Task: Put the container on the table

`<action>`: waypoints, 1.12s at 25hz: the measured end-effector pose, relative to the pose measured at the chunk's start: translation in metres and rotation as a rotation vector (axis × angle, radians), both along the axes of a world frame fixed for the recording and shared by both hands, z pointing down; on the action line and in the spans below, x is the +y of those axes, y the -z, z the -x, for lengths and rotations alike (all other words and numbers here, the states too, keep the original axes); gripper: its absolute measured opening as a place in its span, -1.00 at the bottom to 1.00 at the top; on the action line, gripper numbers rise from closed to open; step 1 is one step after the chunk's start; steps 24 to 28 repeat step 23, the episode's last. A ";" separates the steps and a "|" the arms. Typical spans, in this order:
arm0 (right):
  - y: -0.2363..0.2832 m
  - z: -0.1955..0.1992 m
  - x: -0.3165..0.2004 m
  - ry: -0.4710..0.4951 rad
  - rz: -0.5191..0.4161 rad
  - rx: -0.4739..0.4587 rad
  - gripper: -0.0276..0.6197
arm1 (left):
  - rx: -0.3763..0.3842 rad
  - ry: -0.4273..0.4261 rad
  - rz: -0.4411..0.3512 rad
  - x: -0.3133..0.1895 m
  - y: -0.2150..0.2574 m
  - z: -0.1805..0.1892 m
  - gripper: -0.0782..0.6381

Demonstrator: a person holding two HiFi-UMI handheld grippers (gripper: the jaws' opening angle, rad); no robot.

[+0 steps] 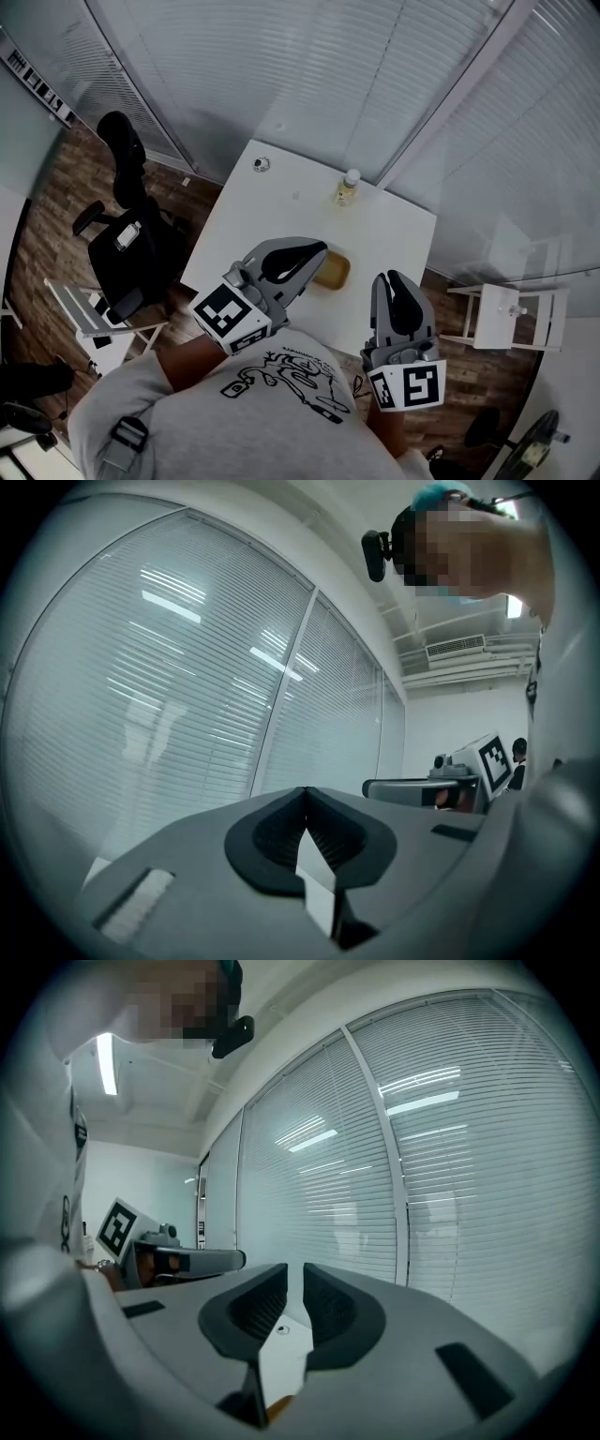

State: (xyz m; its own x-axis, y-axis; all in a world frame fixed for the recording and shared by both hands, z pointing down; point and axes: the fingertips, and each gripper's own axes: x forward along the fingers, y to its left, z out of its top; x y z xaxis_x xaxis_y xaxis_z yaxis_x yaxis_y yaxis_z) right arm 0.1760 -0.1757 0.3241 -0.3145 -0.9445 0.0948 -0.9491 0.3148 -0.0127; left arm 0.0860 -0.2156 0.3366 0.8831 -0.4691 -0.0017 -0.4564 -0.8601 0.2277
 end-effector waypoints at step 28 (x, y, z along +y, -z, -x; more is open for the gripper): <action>0.002 -0.003 -0.006 -0.001 -0.003 -0.001 -0.77 | 0.018 0.017 0.040 -0.013 -0.002 -0.002 -0.77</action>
